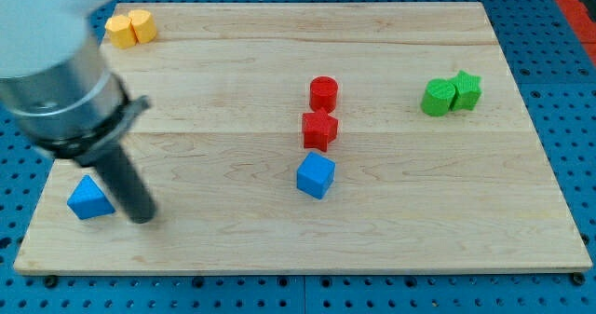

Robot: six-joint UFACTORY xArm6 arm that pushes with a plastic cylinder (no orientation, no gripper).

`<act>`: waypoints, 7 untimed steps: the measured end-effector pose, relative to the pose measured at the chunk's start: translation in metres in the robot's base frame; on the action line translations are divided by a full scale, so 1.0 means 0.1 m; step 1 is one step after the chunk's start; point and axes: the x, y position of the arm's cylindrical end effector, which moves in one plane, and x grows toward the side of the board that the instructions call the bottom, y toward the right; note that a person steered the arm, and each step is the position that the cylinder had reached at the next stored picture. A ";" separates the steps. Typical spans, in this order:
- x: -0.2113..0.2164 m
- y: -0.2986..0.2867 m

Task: Place the blue cube diagonal to the red star

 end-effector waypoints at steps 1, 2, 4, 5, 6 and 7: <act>0.33 0.70; 0.22 1.51; -0.40 2.30; -0.20 1.35; -0.36 0.52; -0.32 1.03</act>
